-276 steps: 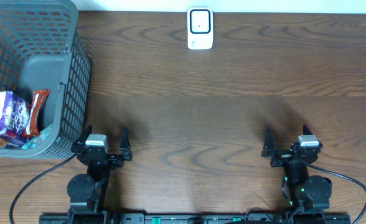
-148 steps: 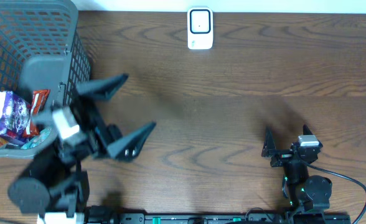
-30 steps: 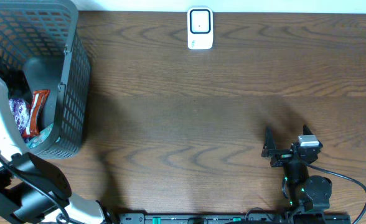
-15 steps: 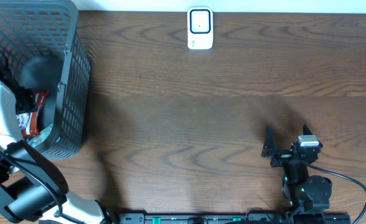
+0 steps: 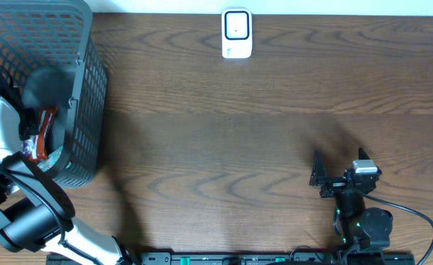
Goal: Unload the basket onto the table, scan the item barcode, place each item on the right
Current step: 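Lower the left gripper into the basket and grasp the purple package, then lift the purple package out and carry it toward the scanner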
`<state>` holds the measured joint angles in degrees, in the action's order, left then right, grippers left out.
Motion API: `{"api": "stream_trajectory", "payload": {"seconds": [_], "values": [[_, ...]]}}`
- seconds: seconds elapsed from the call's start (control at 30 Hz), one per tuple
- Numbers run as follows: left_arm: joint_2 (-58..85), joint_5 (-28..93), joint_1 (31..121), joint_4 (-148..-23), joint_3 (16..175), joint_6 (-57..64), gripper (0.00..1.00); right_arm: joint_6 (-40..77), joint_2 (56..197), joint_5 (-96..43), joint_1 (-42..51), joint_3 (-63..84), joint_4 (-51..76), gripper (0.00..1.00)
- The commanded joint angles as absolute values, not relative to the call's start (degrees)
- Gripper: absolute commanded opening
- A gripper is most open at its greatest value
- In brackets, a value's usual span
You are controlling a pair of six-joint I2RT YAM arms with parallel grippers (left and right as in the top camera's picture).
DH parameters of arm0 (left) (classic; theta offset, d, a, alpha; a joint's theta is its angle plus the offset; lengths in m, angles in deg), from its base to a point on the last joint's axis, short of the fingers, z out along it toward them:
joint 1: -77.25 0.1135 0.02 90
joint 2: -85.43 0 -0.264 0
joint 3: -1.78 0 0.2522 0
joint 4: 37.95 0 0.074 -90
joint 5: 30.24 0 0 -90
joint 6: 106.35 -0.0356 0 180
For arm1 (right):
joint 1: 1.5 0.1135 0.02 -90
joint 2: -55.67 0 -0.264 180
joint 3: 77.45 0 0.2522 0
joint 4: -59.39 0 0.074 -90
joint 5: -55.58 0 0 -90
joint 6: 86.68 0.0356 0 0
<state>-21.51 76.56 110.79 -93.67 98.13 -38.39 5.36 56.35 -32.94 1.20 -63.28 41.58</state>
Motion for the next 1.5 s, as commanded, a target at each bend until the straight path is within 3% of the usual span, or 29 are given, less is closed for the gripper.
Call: {"api": "stream_trajectory", "payload": {"seconds": [0.0, 0.17, 0.37, 0.57, 0.73, 0.83, 1.07, 1.23, 1.47], "values": [[-21.4, 73.3, 109.9, -95.3, 98.5, -38.0, 0.07, 4.5, 56.0, -33.2, 0.8, -63.4, 41.3, 0.99], [-12.1, 71.2, 107.2, -92.2, 101.8, -28.9, 0.07, 4.5, 56.0, -33.2, 0.8, -63.4, 41.3, 0.99], [2.5, 51.9, 103.7, -78.9, 103.0, -16.8, 0.08, 4.5, 56.0, -33.2, 0.8, -63.4, 41.3, 0.99], [13.6, 50.7, 100.9, -66.2, 103.0, -4.0, 0.07, 4.5, 56.0, -33.2, 0.8, -63.4, 41.3, 0.99], [20.5, 50.1, 98.8, -63.9, 103.0, 5.7, 0.07, 4.5, 56.0, -33.2, 0.8, -63.4, 41.3, 0.99], [23.4, 43.2, 96.1, -64.1, 102.9, 15.1, 0.07, 4.5, 56.0, -33.2, 0.8, -63.4, 41.3, 0.99], [22.9, 28.8, 85.6, -73.9, 102.7, 28.3, 0.07, 4.5, 56.0, -33.2, 0.8, -63.4, 41.3, 0.99], [16.3, 28.9, 73.7, -82.5, 102.7, 28.7, 0.07, 4.5, 56.0, -33.2, 0.8, -63.4, 41.3, 0.99], [2.0, 31.1, 59.6, -84.0, 102.7, 28.7, 0.07, 4.5, 56.0, -33.2, 0.8, -63.4, 41.3, 0.99]]}}
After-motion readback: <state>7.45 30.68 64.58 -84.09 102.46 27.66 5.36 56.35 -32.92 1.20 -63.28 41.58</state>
